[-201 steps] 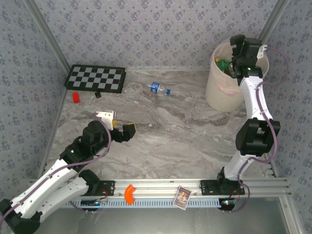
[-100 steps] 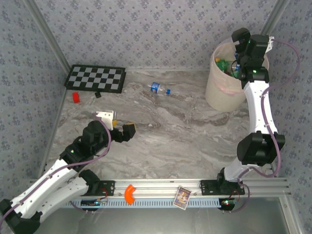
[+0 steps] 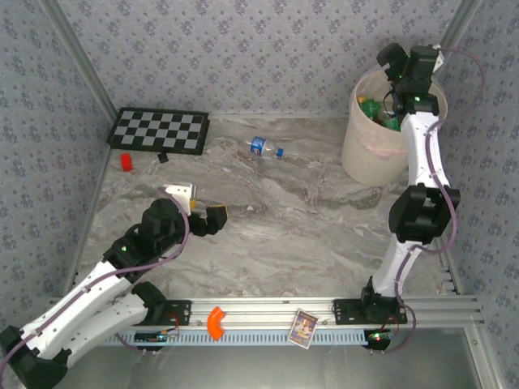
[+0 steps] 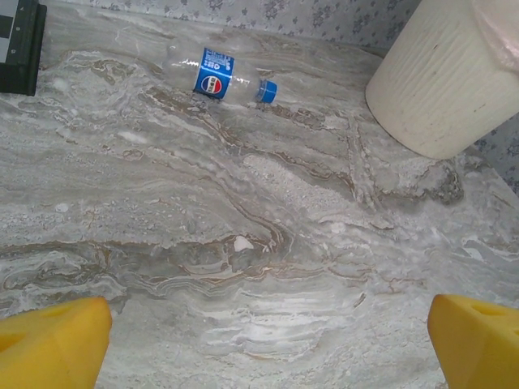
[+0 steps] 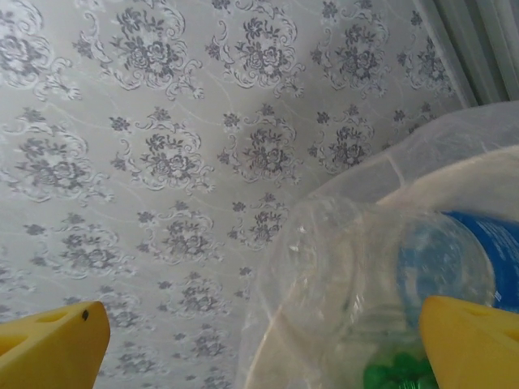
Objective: Put the plastic bottles in the bin
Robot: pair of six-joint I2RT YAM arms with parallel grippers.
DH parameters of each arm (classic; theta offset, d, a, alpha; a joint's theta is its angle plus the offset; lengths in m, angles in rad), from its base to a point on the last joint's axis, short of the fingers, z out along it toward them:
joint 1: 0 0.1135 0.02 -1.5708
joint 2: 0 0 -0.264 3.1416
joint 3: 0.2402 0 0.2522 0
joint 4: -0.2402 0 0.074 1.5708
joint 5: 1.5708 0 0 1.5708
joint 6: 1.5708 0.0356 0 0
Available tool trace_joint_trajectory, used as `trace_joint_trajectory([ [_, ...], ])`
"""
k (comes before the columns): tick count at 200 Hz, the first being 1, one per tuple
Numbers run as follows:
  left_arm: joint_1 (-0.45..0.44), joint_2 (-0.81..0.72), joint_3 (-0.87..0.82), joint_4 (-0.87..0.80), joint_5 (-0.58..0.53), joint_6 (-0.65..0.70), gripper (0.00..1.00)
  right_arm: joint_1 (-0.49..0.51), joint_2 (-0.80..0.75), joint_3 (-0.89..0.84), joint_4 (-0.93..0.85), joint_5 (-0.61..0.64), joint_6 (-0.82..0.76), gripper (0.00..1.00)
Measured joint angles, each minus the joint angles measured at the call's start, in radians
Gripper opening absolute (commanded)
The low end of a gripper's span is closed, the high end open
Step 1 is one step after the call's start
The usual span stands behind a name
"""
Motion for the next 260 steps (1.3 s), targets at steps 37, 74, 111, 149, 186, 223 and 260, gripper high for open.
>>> trace_joint_trajectory([
  [37, 0.000, 0.003, 0.000, -0.003, -0.019, 0.007, 1.00, 0.003, 0.092, 0.117, -0.008, 0.019, -0.068, 1.00],
  [74, 0.000, 0.004, 0.000, -0.004, -0.029, 0.011, 1.00, -0.010, 0.166, 0.266, -0.068, -0.031, -0.103, 1.00],
  [111, 0.001, 0.021, 0.000, -0.004, -0.028, 0.015, 1.00, -0.012, 0.187, 0.300, -0.140, -0.155, -0.116, 1.00],
  [149, 0.001, 0.020, 0.000, -0.004, -0.027, 0.015, 1.00, 0.005, 0.170, 0.242, -0.168, -0.237, -0.126, 0.99],
  [186, 0.002, 0.007, 0.000, -0.004, -0.023, 0.011, 1.00, 0.016, 0.092, 0.110, -0.171, -0.265, -0.125, 0.99],
  [223, 0.004, -0.018, 0.000, -0.006, -0.016, 0.002, 1.00, 0.016, 0.044, 0.062, -0.187, -0.289, -0.129, 1.00],
  [260, 0.004, -0.056, 0.000, -0.027, -0.017, -0.005, 1.00, 0.014, 0.007, 0.042, -0.208, -0.294, -0.141, 0.99],
])
